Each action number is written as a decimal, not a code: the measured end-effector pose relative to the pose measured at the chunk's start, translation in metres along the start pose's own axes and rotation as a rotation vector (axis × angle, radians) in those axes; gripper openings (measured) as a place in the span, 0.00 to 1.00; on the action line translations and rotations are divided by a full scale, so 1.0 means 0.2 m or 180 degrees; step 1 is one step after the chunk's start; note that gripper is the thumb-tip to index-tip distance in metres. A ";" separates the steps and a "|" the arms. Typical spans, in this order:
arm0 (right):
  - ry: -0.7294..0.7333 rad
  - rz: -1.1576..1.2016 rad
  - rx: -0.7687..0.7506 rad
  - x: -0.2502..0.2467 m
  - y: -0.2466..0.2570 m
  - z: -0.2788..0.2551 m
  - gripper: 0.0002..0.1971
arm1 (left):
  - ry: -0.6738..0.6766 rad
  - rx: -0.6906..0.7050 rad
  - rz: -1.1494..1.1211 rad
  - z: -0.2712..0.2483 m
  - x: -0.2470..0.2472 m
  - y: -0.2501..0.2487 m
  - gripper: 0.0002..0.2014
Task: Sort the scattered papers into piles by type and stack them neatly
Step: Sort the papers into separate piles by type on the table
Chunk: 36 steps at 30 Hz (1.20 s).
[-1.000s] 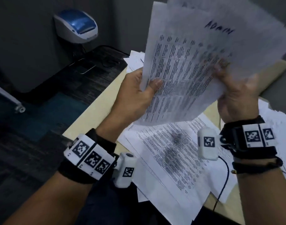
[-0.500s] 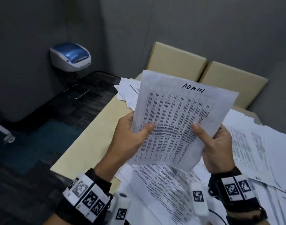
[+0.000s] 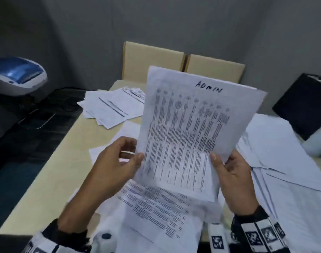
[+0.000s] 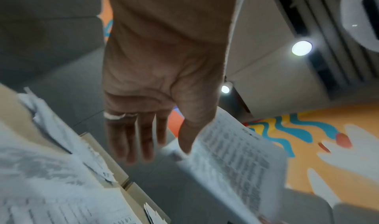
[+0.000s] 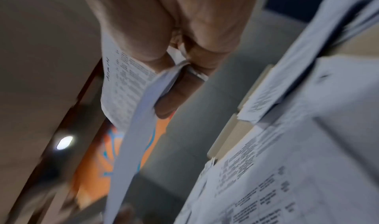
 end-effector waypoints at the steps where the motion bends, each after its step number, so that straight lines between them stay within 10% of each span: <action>1: -0.0331 0.0272 0.0221 -0.13 -0.04 -0.05 0.08 | 0.0248 0.0011 0.0301 -0.01 0.06 0.01 0.14; 8: -0.1844 0.1249 0.1302 -0.73 -0.34 -0.41 0.10 | 0.2062 0.0077 0.2228 -0.16 0.53 0.28 0.35; 25: -0.2865 0.1404 0.1821 -1.16 -0.58 -0.80 0.05 | 0.2260 0.0022 0.2981 0.00 0.59 0.56 0.49; 29: -0.3211 0.0446 0.1575 -1.19 -0.41 -0.85 0.33 | 0.2300 0.0029 0.2990 -0.03 0.57 0.52 0.43; 32: -0.2452 -0.0593 0.0786 -0.97 -0.11 -0.67 0.27 | 0.2281 0.0094 0.2899 -0.08 0.57 0.35 0.37; 36: -0.0303 -0.0616 0.0651 -0.31 -0.01 -0.40 0.19 | 0.2191 -0.0024 0.2686 -0.10 0.54 0.17 0.32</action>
Point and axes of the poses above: each hand's wrist, its own z-axis towards the middle knuckle, its own x-axis out of the palm, y = z × x, the point moved 10 cm from there along z, towards the middle knuckle
